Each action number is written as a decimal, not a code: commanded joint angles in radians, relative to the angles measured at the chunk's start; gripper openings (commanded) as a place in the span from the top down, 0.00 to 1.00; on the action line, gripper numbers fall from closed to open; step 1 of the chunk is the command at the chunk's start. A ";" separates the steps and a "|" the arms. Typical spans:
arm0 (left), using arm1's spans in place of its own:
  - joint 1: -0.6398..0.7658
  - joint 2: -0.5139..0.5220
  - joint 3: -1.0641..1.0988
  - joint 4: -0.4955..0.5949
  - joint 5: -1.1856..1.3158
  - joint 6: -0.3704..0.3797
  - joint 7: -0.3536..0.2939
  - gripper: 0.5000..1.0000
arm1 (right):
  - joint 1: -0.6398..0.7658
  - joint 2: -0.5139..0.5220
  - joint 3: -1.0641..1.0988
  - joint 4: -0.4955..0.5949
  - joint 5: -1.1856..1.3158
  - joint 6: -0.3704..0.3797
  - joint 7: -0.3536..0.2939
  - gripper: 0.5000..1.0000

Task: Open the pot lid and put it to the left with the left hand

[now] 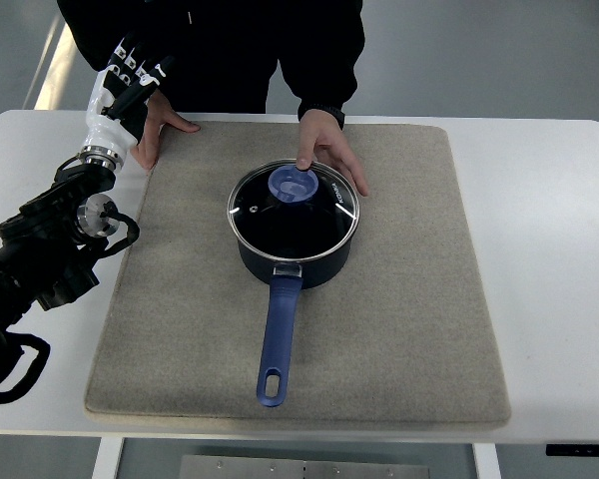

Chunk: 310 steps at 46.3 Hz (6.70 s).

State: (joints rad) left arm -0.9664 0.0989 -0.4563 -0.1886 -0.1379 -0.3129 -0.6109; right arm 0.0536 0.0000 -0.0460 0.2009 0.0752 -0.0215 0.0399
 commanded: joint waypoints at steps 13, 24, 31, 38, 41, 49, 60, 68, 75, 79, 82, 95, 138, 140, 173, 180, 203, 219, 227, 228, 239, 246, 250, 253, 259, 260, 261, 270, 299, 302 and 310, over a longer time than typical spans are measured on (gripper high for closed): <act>0.000 -0.001 0.001 -0.002 0.003 0.000 0.000 0.02 | 0.000 0.000 0.000 0.000 0.000 0.000 0.000 0.17; -0.031 0.012 0.025 -0.005 0.030 -0.012 0.000 0.02 | 0.000 0.000 0.000 0.000 0.000 0.000 0.000 0.17; -0.084 0.024 0.082 -0.003 0.126 -0.069 0.000 0.02 | 0.000 0.000 0.000 0.000 0.000 0.000 0.000 0.17; -0.149 0.067 0.140 -0.005 0.273 -0.205 0.000 0.02 | -0.001 0.000 0.000 0.000 0.000 0.000 0.000 0.17; -0.190 0.096 0.163 -0.005 0.363 -0.273 0.000 0.02 | 0.000 0.000 0.000 0.000 0.000 0.000 0.000 0.17; -0.273 0.116 0.177 -0.008 0.602 -0.298 0.000 0.02 | 0.000 0.000 0.000 0.000 0.000 0.000 0.000 0.17; -0.362 0.165 0.179 -0.144 0.938 -0.298 0.000 0.03 | 0.000 0.000 0.000 0.000 0.000 0.000 0.000 0.17; -0.428 0.196 0.218 -0.242 1.095 -0.298 0.000 0.02 | 0.000 0.000 0.000 0.000 0.000 0.000 0.000 0.17; -0.497 0.196 0.367 -0.288 1.114 -0.298 0.000 0.02 | 0.000 0.000 0.000 0.000 0.000 0.000 0.000 0.17; -0.543 0.197 0.458 -0.333 1.110 -0.298 0.000 0.02 | 0.000 0.000 0.000 0.000 0.000 0.000 0.000 0.17; -0.557 0.197 0.479 -0.362 1.109 -0.298 0.000 0.02 | -0.001 0.000 0.000 0.000 0.000 0.000 0.000 0.17; -0.525 0.231 0.469 -0.371 1.089 -0.298 0.000 0.02 | -0.001 0.000 0.000 0.000 0.000 0.000 0.000 0.17; -0.500 0.237 0.475 -0.364 1.031 -0.298 0.000 0.02 | 0.000 0.000 0.000 0.000 0.000 0.000 0.000 0.17; -0.500 0.237 0.475 -0.367 1.031 -0.298 0.000 0.02 | 0.000 0.000 0.000 0.000 0.000 0.000 0.000 0.17; -0.525 0.251 0.544 -0.477 1.199 -0.298 0.000 0.03 | -0.001 0.000 0.000 0.000 0.000 0.000 0.000 0.17; -0.537 0.254 0.544 -0.491 1.224 -0.298 0.000 0.03 | 0.000 0.000 0.000 0.000 0.000 0.000 0.000 0.17; -0.600 0.271 0.533 -0.563 1.408 -0.298 0.000 0.05 | 0.000 0.000 0.000 0.000 0.000 0.000 0.000 0.17; -0.597 0.268 0.539 -0.585 1.477 -0.298 0.000 0.06 | 0.000 0.000 0.000 0.000 0.000 0.000 0.000 0.17; -0.606 0.269 0.541 -0.606 1.492 -0.298 0.000 0.06 | 0.000 0.000 0.000 0.000 0.000 0.000 0.000 0.17; -0.607 0.271 0.541 -0.609 1.495 -0.298 0.000 0.06 | 0.000 0.000 0.000 0.000 0.000 0.000 0.000 0.17; -0.618 0.272 0.539 -0.667 1.546 -0.298 0.000 0.06 | -0.001 0.000 0.000 0.000 0.000 0.000 0.000 0.17; -0.632 0.275 0.531 -0.698 1.588 -0.298 0.000 0.07 | 0.000 0.000 0.000 0.000 0.000 0.000 0.000 0.17; -0.643 0.277 0.531 -0.703 1.600 -0.298 0.000 0.07 | 0.000 0.000 0.000 0.000 0.000 0.000 0.000 0.17; -0.647 0.277 0.531 -0.707 1.611 -0.298 0.000 0.07 | 0.000 0.000 0.000 0.000 0.000 0.000 0.000 0.17; -0.654 0.278 0.531 -0.733 1.637 -0.298 0.000 0.07 | 0.000 0.000 0.000 0.000 0.000 0.000 0.000 0.17; -0.654 0.280 0.531 -0.738 1.644 -0.298 0.000 0.07 | 0.000 0.000 0.000 0.000 0.000 0.000 0.000 0.17; -0.654 0.283 0.531 -0.744 1.650 -0.298 0.000 0.07 | 0.000 0.000 0.000 0.000 0.000 0.000 0.000 0.17; -0.649 0.288 0.538 -0.767 1.675 -0.298 0.000 0.07 | 0.000 0.000 0.000 0.000 0.000 -0.002 0.000 0.17; -0.641 0.288 0.542 -0.755 1.704 -0.298 0.000 0.07 | 0.000 0.000 0.000 0.000 0.000 0.000 0.000 0.17; -0.646 0.288 0.542 -0.755 1.704 -0.298 0.000 0.07 | 0.000 0.000 0.000 0.000 0.000 0.000 0.000 0.17; -0.650 0.288 0.538 -0.755 1.704 -0.298 0.000 0.07 | 0.000 0.000 0.000 0.000 0.000 0.000 0.000 0.17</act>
State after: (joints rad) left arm -1.6145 0.3866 0.0849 -0.9430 1.5662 -0.6109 -0.6109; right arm 0.0537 0.0000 -0.0460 0.2010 0.0752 -0.0215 0.0399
